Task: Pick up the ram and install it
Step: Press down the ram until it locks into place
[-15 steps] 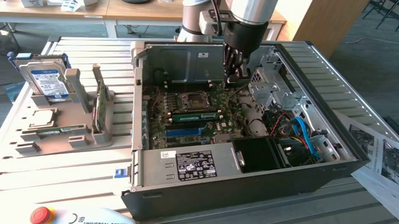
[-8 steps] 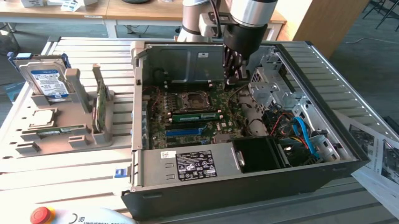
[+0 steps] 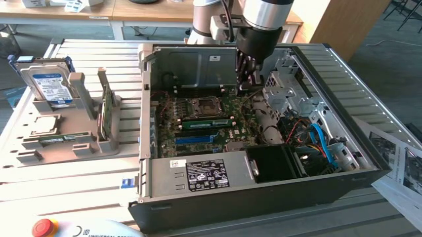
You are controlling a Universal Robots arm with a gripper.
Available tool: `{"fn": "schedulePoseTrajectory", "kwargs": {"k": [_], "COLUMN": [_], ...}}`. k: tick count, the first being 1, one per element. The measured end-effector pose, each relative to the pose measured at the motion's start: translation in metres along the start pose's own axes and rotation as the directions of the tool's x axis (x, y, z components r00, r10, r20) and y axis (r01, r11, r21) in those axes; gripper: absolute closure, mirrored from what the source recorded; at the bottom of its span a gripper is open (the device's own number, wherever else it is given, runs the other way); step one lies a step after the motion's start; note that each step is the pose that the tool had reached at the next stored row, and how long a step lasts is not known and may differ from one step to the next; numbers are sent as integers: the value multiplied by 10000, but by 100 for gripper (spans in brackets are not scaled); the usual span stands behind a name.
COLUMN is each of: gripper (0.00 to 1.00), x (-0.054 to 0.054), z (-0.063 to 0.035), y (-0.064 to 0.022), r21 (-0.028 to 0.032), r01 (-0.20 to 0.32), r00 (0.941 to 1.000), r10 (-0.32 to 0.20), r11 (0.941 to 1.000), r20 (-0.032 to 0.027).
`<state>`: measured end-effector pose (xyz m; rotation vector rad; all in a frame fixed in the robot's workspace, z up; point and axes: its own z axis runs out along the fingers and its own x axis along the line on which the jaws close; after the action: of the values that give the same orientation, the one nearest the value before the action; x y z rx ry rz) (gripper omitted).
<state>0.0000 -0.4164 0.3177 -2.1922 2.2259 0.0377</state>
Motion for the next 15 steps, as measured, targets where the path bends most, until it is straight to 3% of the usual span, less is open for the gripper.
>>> {"fn": "schedulePoseTrajectory", "kwargs": {"k": [6, 15], "gripper": [89, 89], "x": [1, 5], "z": [32, 178], "y": [0, -1], "r21": [1, 1], "r01": [0, -23], "r00": [10000, 10000], "r10": [0, 23], "r11": [10000, 10000], "r20": [5, 3]}}
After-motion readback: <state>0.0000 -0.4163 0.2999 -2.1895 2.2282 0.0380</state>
